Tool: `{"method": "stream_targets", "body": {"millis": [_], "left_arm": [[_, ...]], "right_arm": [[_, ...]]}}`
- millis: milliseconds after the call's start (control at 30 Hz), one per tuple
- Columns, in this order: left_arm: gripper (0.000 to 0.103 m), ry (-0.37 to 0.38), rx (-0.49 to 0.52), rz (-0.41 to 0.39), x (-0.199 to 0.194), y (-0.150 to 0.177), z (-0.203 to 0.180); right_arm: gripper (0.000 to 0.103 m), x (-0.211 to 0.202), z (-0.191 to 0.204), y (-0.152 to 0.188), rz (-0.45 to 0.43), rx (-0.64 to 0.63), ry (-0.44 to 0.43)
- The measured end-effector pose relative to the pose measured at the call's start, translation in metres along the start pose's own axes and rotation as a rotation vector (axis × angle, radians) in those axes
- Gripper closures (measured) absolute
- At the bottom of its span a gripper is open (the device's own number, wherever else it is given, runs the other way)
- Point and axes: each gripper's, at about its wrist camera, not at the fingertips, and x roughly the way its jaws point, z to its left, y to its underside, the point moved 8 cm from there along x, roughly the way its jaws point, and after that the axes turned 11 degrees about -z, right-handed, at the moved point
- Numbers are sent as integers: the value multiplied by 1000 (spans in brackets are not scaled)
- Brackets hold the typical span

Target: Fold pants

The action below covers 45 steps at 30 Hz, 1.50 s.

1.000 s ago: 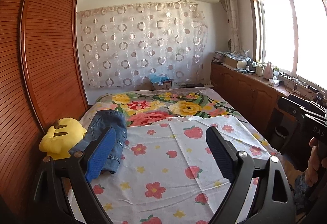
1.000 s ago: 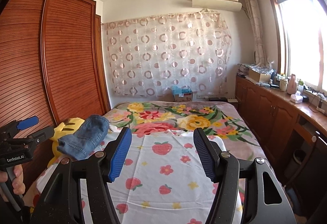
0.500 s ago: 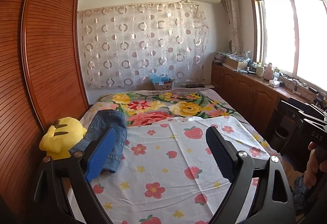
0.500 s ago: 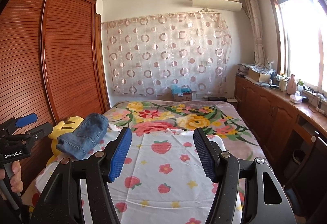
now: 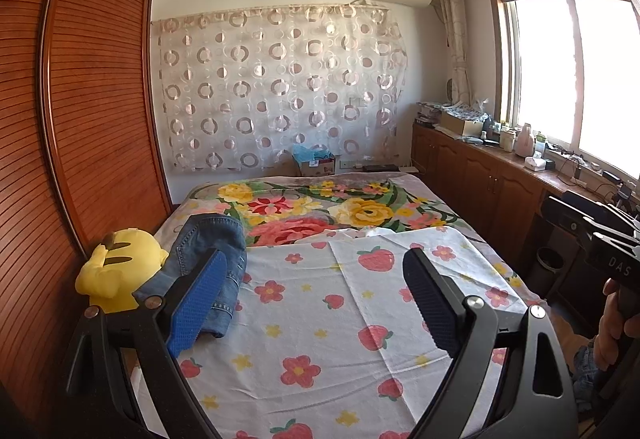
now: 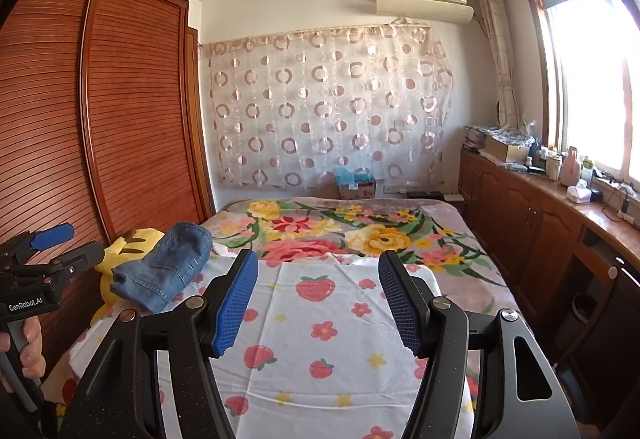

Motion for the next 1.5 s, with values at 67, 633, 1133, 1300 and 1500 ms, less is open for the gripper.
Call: {"method": "stream_targets", "body": {"millis": [67,633,1133,1300,1500], "left_arm": [[13,-2,0,-1,0,-1,1],[13,-1,0,-1,-1,-1,2],[13,-1,-1,-2,-1,-1,2],[13,1,-1,-2,-1,-1,2],[13,-1,-2,-2,-1,0,2]], "right_arm": [[38,-1,0,0,-1,1,-1],[38,-2,1,0,-3,-2,-1],[38,-2,1,1,-3,-2,-2],[38,-2,2,1,-3,-2,-2],[38,-2,2,0,-3,3,-2]]}}
